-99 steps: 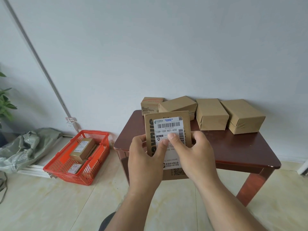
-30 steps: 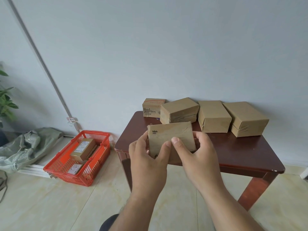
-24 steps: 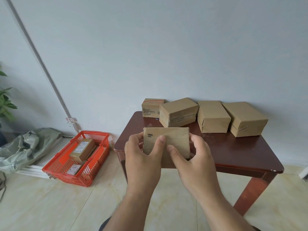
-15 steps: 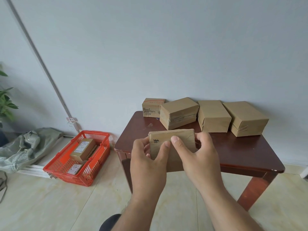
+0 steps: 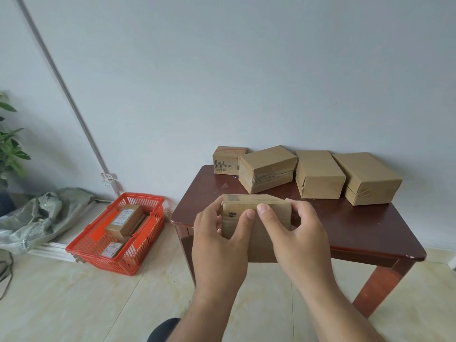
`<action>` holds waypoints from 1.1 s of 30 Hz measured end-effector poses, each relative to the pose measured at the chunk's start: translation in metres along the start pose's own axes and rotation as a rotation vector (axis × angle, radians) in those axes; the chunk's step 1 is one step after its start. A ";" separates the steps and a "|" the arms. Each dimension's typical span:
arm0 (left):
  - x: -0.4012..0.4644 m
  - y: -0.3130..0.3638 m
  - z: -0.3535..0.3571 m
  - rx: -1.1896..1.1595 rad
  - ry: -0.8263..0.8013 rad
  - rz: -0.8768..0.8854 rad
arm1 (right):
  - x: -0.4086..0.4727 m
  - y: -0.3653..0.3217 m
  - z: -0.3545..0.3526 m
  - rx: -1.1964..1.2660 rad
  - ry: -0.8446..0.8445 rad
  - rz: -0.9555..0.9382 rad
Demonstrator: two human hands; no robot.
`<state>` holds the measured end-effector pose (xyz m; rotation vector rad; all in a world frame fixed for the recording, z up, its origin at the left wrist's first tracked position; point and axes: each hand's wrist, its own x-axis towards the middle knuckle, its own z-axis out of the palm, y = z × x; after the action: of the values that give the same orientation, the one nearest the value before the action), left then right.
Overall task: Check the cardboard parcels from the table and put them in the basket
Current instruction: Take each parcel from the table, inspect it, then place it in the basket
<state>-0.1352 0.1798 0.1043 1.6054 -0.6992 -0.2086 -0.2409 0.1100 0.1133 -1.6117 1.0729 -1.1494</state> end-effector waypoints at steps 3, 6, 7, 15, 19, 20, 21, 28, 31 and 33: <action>0.004 0.001 -0.001 0.029 0.035 0.035 | -0.002 0.000 -0.002 0.036 -0.025 0.065; 0.005 0.002 -0.001 0.114 0.058 0.089 | -0.005 0.003 -0.004 0.085 -0.070 0.148; 0.004 0.003 -0.001 0.157 0.062 0.123 | -0.005 0.005 -0.004 0.092 -0.086 0.180; 0.004 0.004 -0.004 0.612 -0.062 0.663 | -0.001 0.008 -0.005 0.343 -0.331 0.520; 0.007 0.008 -0.008 0.722 -0.259 0.787 | 0.001 0.006 -0.015 0.436 -0.501 0.556; 0.007 0.008 -0.009 0.735 -0.291 0.798 | 0.000 0.006 -0.015 0.460 -0.517 0.544; 0.007 0.010 -0.009 0.745 -0.314 0.806 | 0.000 0.007 -0.015 0.508 -0.514 0.549; 0.000 0.010 -0.023 0.255 -0.253 0.432 | -0.004 0.007 -0.015 0.594 -0.374 0.529; -0.004 0.009 -0.024 -0.040 -0.348 0.017 | -0.003 0.007 -0.017 0.531 -0.373 0.472; -0.011 0.013 -0.021 -0.112 -0.405 -0.058 | -0.008 0.007 -0.020 0.510 -0.404 0.422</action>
<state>-0.1370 0.2032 0.1171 1.4904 -0.9320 -0.6170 -0.2634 0.1127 0.1094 -1.0831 0.7276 -0.6971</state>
